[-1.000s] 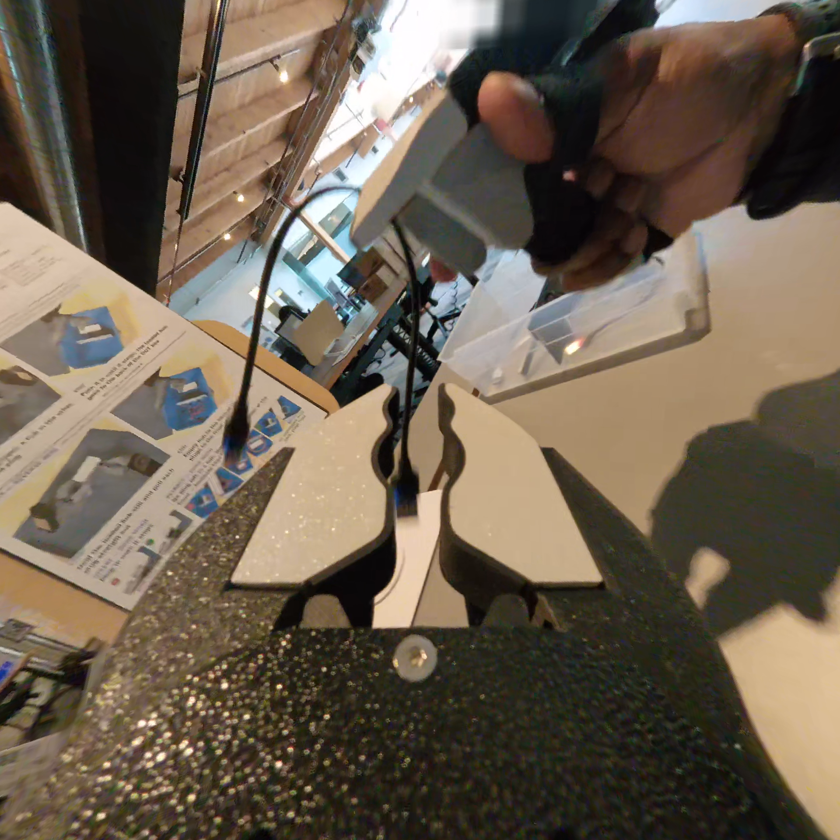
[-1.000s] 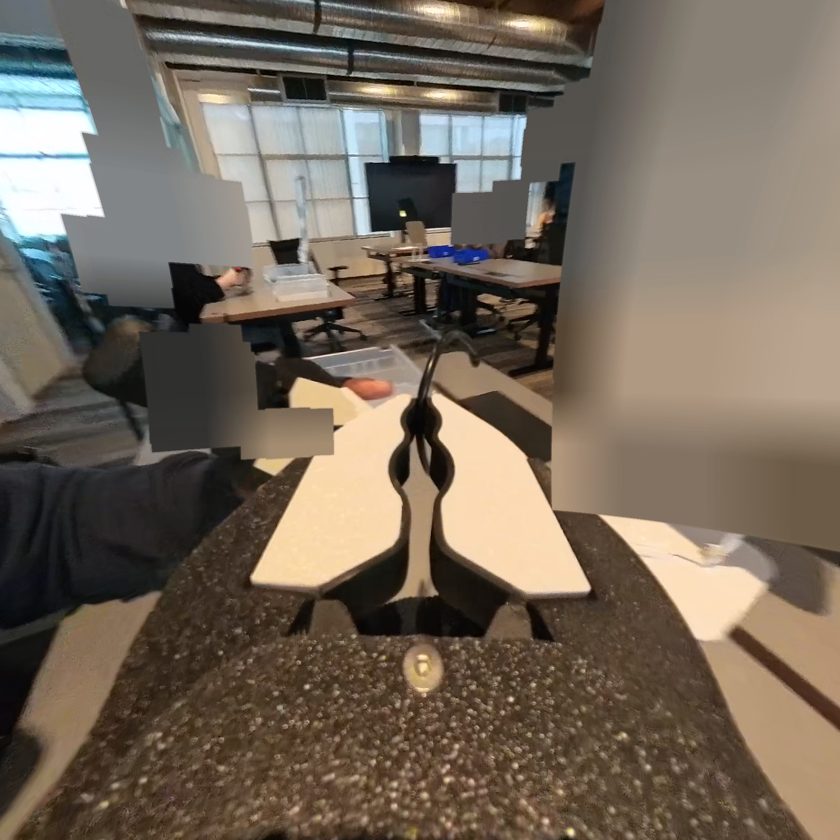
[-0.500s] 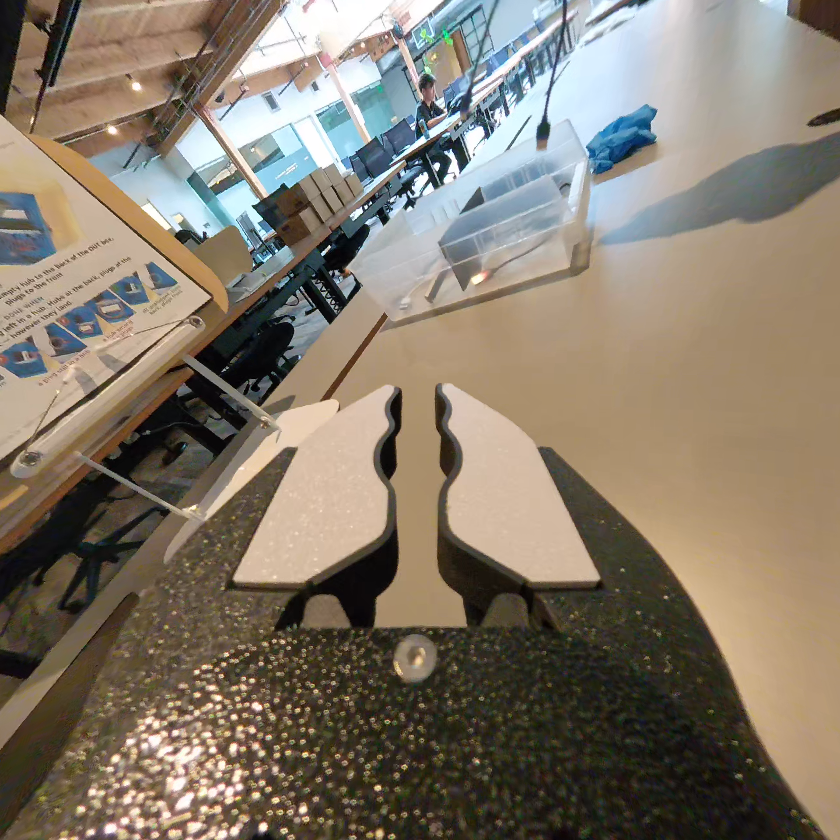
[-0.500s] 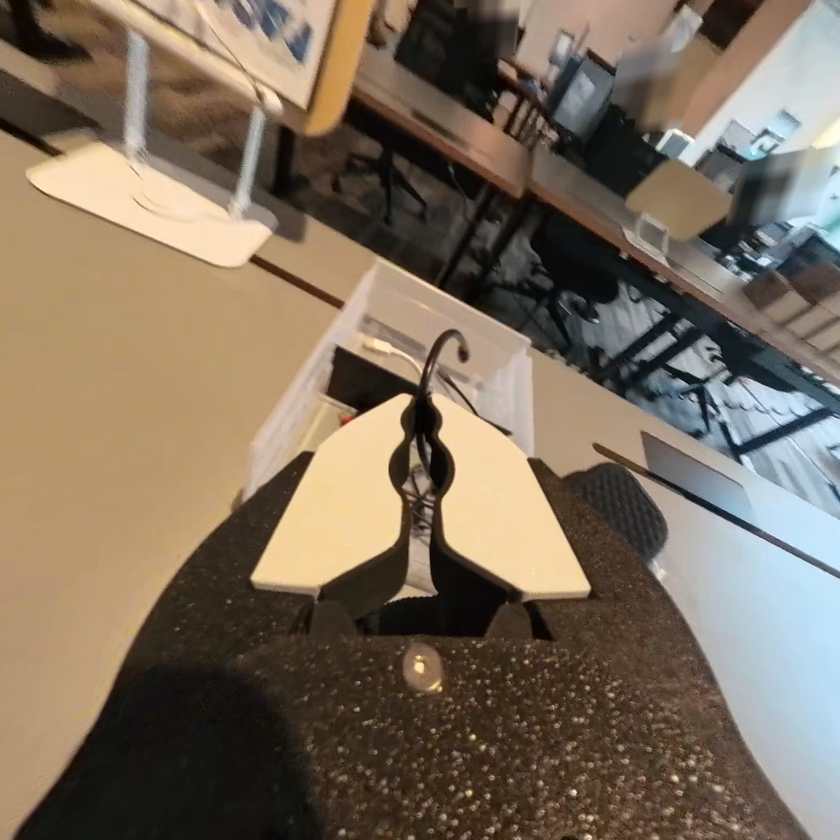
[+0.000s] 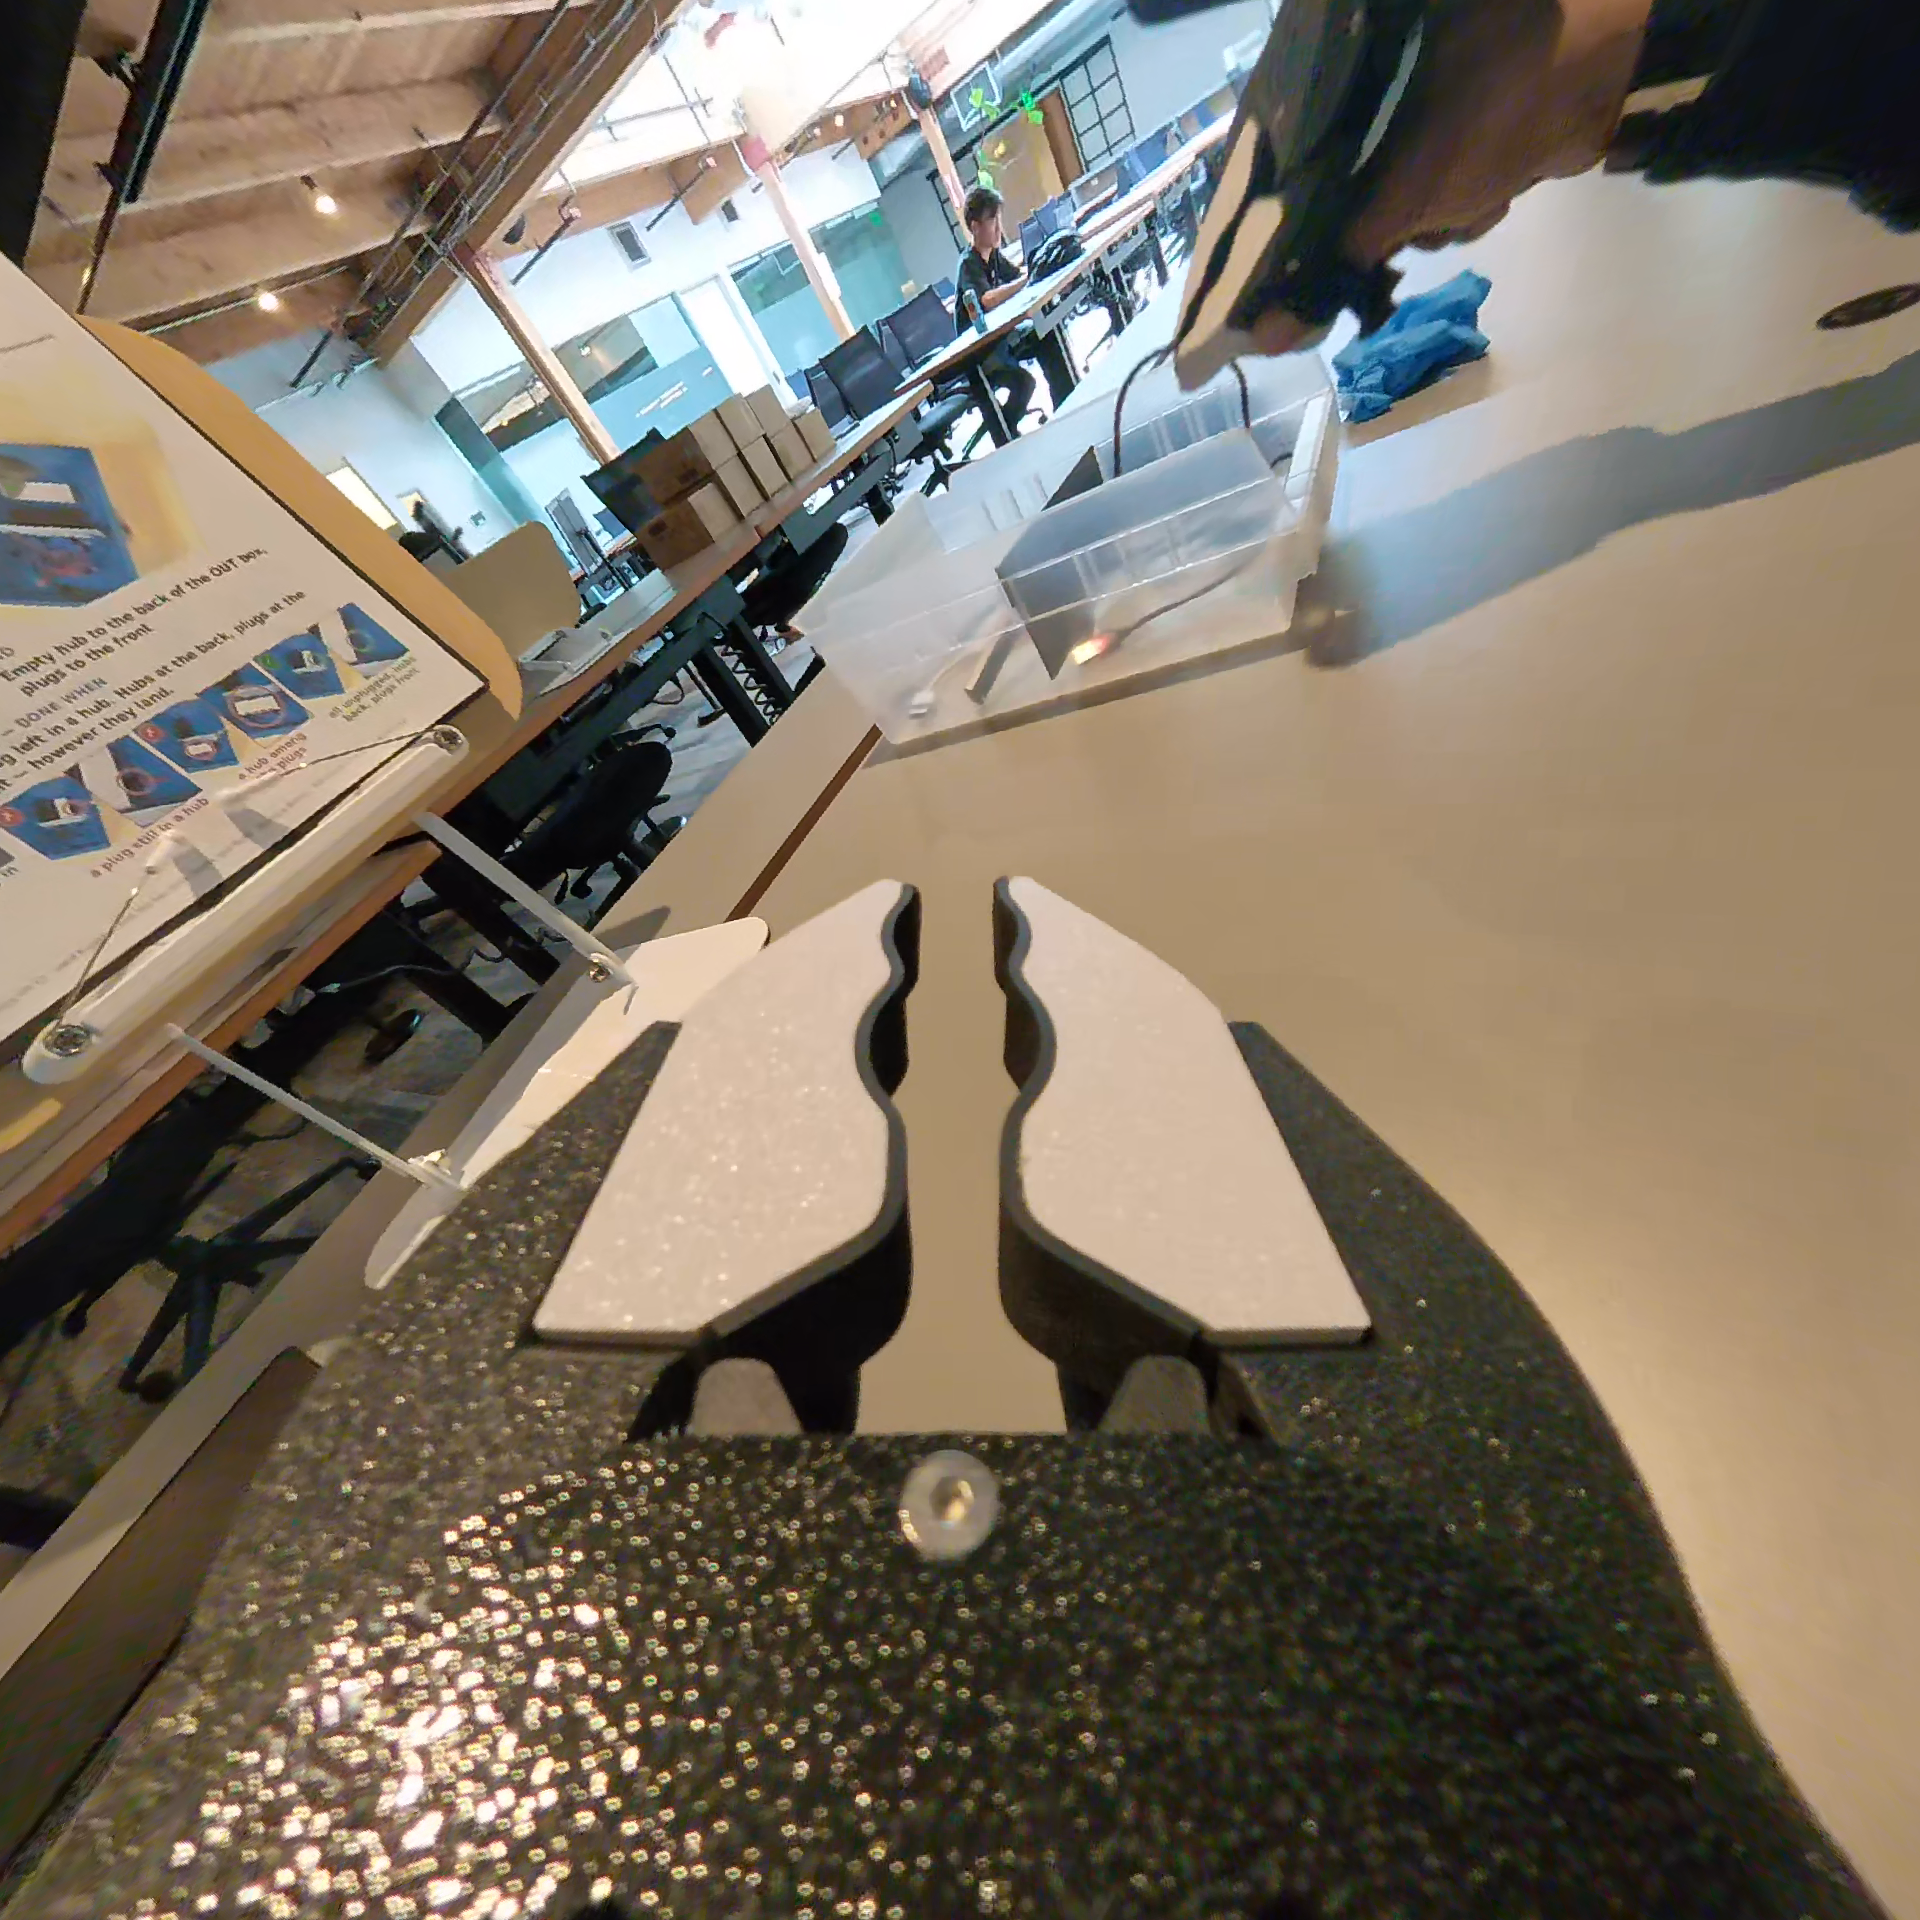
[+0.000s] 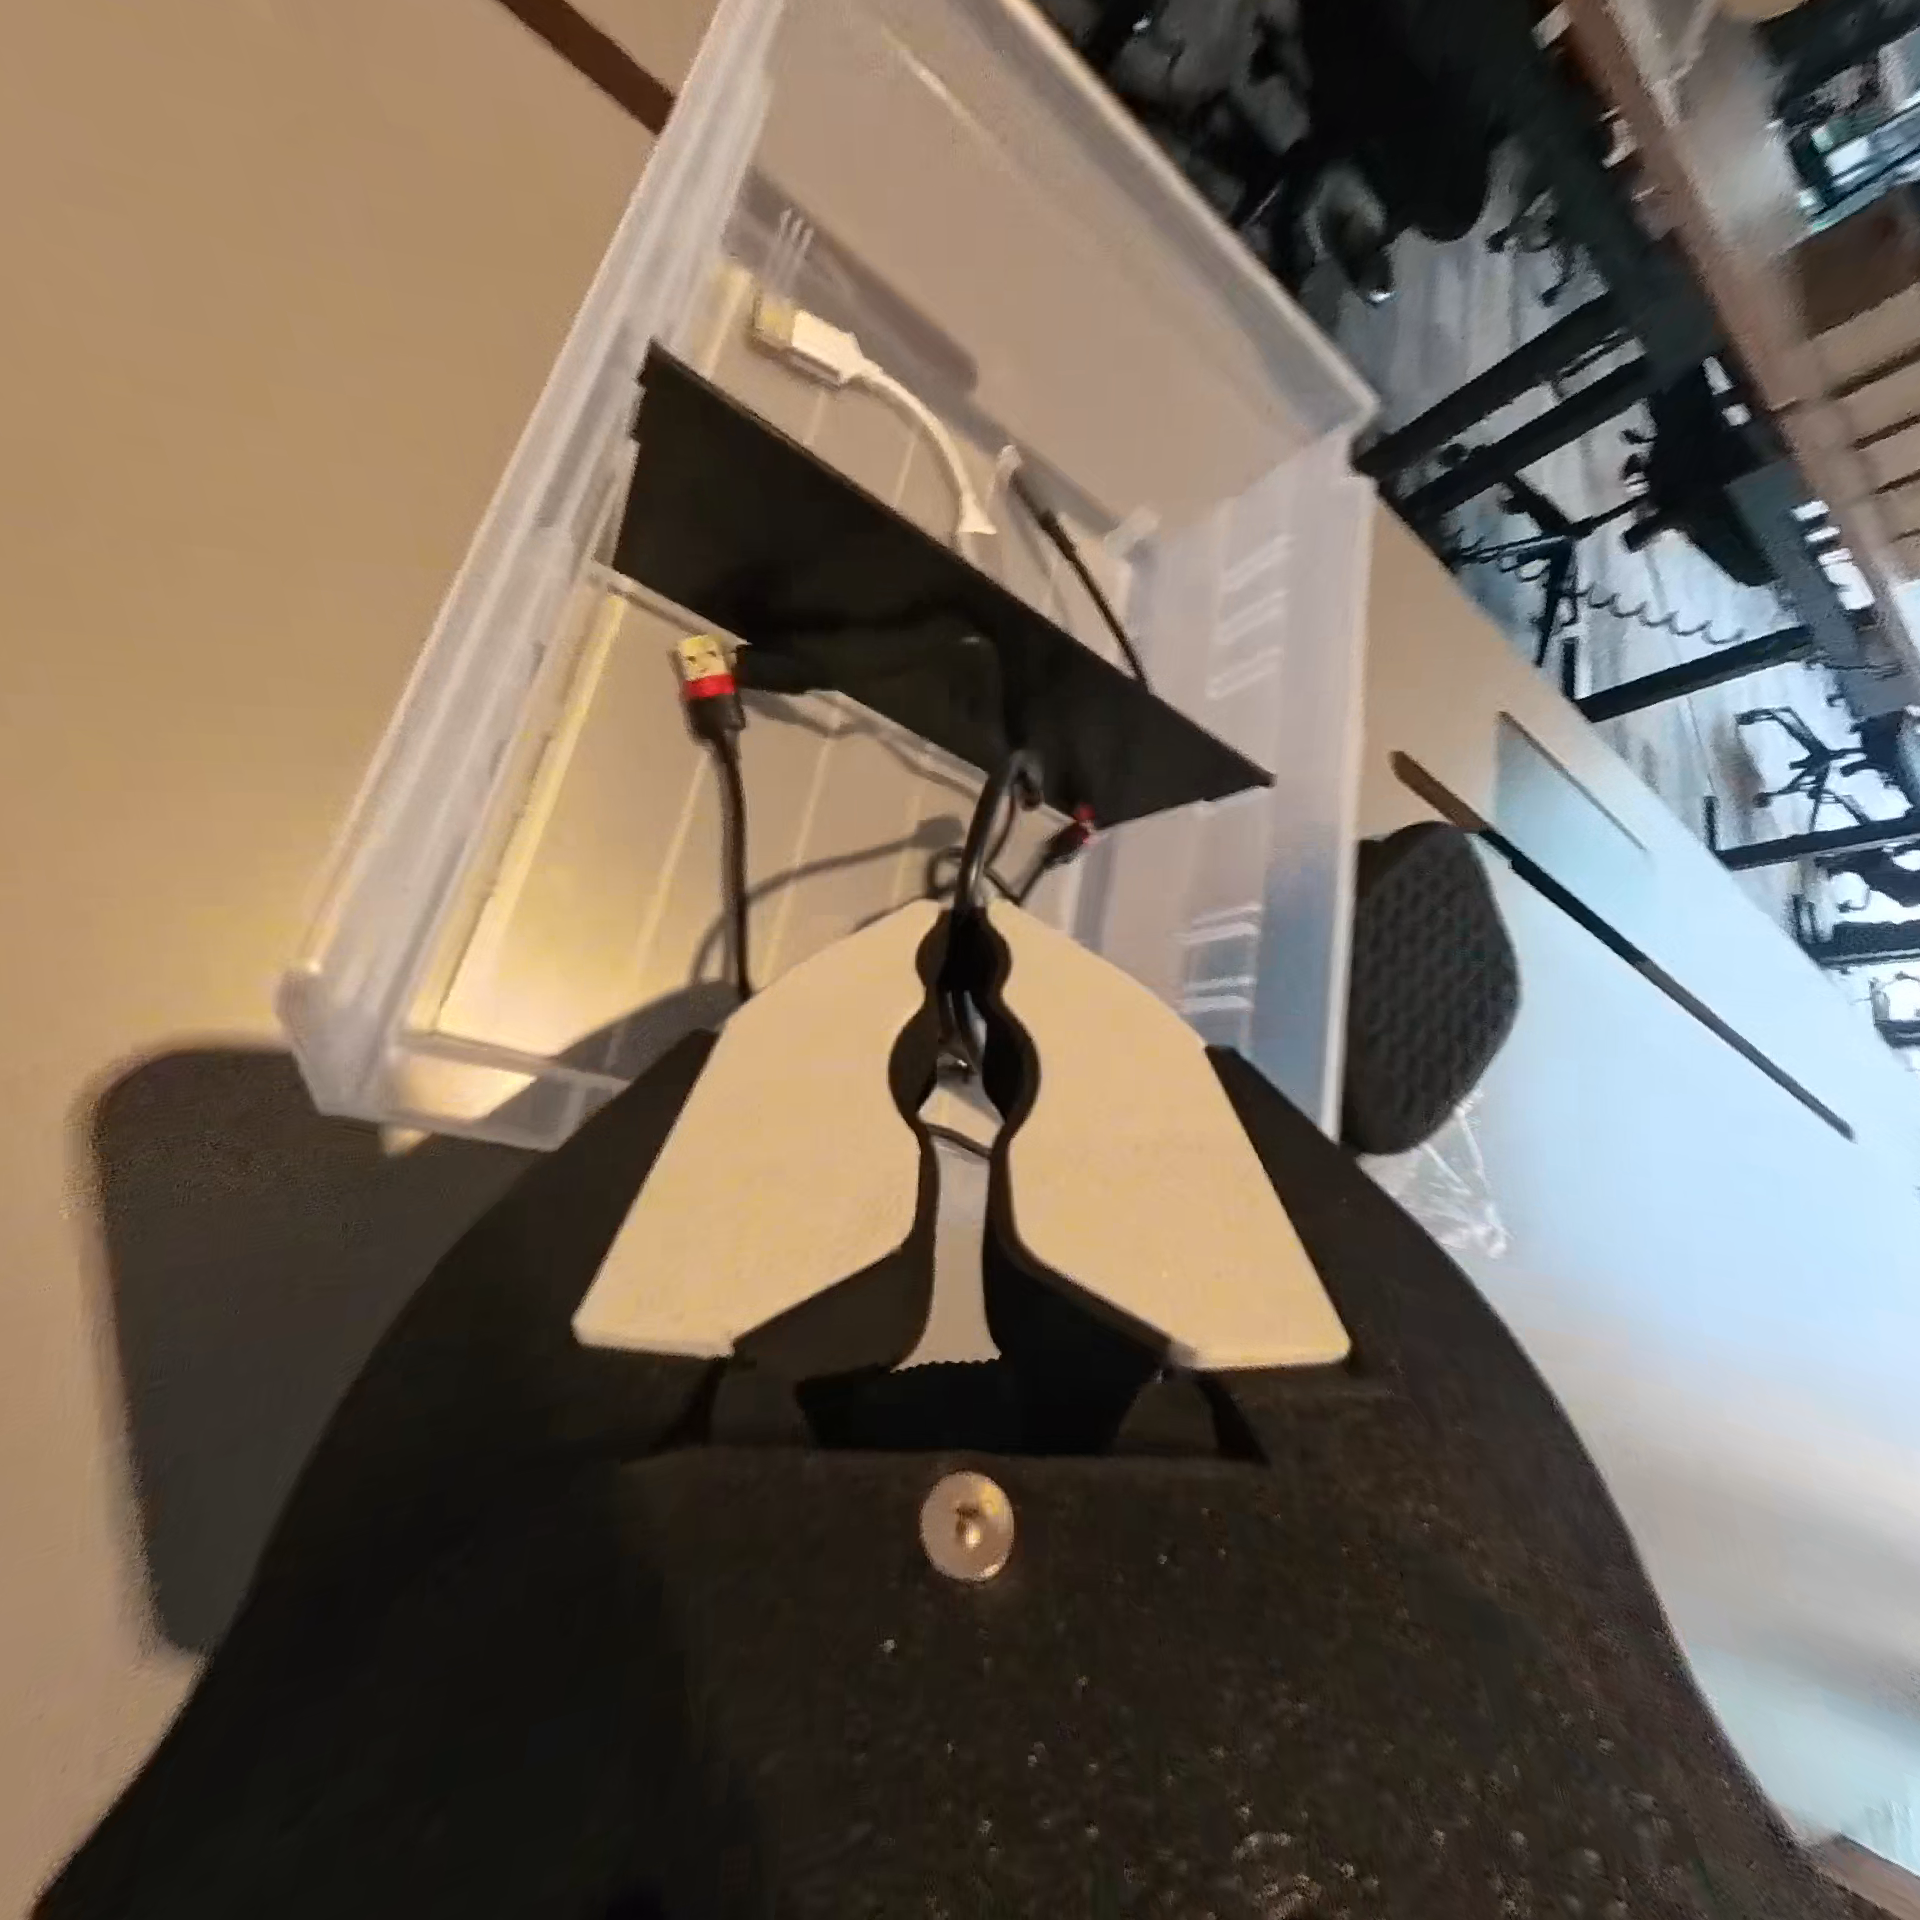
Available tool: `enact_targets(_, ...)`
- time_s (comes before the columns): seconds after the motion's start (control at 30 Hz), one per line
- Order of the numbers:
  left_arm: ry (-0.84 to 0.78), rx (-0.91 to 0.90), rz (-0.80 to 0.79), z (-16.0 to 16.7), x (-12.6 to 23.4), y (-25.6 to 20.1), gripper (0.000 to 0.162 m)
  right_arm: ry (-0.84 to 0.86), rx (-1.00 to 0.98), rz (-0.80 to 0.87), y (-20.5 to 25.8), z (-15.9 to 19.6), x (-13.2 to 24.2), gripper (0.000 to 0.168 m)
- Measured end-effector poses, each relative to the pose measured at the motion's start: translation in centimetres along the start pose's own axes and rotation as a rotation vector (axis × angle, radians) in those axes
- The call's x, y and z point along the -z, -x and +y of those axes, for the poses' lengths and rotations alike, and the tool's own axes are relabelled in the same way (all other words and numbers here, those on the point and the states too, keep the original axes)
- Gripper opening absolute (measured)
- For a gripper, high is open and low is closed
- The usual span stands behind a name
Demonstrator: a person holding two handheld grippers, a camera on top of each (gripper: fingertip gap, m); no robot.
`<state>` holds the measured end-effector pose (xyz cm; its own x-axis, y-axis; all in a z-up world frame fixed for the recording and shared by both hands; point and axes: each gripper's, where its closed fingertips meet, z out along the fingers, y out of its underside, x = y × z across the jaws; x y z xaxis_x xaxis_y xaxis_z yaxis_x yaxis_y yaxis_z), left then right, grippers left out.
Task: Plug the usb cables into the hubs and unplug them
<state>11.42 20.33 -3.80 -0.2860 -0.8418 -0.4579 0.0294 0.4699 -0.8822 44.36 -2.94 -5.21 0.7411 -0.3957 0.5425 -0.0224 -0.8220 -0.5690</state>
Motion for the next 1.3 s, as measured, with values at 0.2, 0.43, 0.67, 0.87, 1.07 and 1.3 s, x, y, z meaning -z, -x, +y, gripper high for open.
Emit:
enact_targets(0.2, -0.003, 0.009, 0.0, 0.0, 0.1, 0.1, 0.013, 0.002, -0.081, -0.188, 3.3, -0.8, -2.3, 0.003)
enact_targets(0.43, -0.003, 0.014, 0.011, 0.0, 0.2, -0.1, 0.013, -0.038, -0.211, -0.351, 5.2, -0.7, -3.0, 0.02)
enact_targets(0.67, -0.01, 0.012, 0.009, -0.3, 0.3, 0.0, 0.013, -0.274, -0.391, -0.395, 3.3, -3.0, -0.5, 0.031)
enact_targets(0.87, -0.03, 0.056, 0.006, -0.4, 0.5, 0.5, 0.013, -0.68, -0.384, -0.37, 1.9, -9.2, 9.4, 0.025)
enact_targets(1.07, 0.026, 0.113, -0.018, -0.7, 1.5, 2.1, 0.023, -0.677, -0.077, -0.641, 13.6, -12.0, 12.8, 0.026)
enact_targets(1.3, 0.257, 0.228, -0.324, -0.7, 13.4, 10.2, 0.036, -0.569, 0.034, -0.895, 26.0, -11.1, 9.7, 0.027)
